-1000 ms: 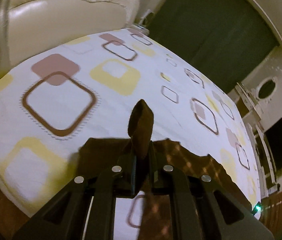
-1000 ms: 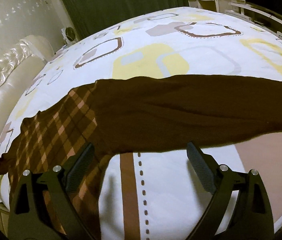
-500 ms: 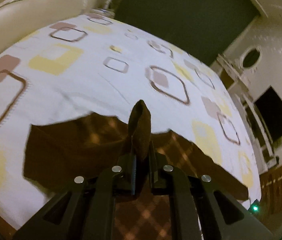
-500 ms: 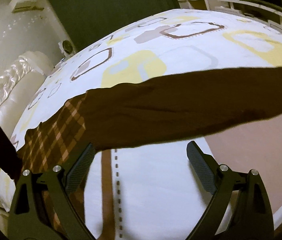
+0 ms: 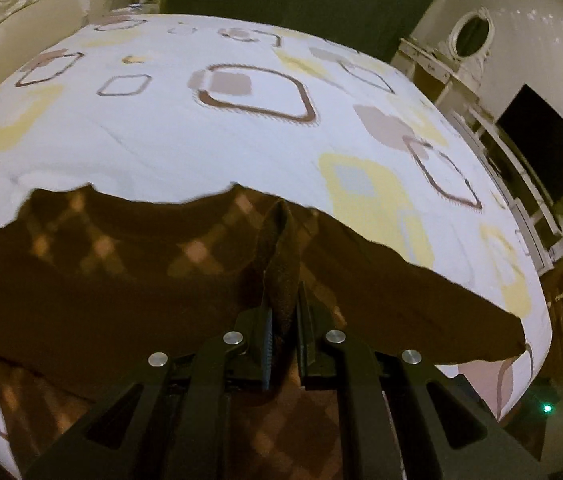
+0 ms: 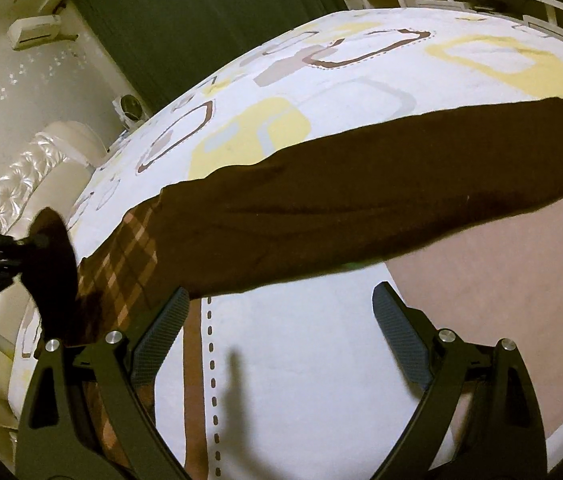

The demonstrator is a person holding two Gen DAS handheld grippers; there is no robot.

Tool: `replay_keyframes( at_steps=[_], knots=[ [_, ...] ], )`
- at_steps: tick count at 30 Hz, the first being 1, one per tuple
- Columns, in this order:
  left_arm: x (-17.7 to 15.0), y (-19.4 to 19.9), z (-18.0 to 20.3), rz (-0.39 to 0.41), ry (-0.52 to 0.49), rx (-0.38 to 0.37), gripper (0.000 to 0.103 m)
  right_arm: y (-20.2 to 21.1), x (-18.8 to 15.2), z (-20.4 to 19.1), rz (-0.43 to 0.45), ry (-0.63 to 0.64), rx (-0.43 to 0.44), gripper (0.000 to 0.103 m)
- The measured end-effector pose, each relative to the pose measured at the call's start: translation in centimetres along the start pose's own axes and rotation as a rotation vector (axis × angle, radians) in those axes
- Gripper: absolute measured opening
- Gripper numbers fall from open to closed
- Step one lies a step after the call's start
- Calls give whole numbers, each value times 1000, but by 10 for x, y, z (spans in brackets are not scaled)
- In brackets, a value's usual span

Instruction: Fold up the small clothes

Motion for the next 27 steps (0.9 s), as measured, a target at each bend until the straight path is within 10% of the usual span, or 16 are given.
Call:
replay_keyframes(
  at_steps=[20, 27],
  knots=[
    [-41, -81, 26, -115, -21, 1, 11, -1, 0, 1, 3, -11, 6, 93],
    [-50, -68, 35, -89, -61, -81, 37, -1, 0, 2, 4, -11, 5, 93]
  ],
)
Point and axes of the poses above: each gripper's, at about its wrist camera, not at the fingertips, and y roughly against the way its jaws point, z to its right, x to its top, the point moved 4 cm from there along -y, roughly the way its jaws point, and after that the axes turned 5 degrees about -x, right-handed, at the moved point
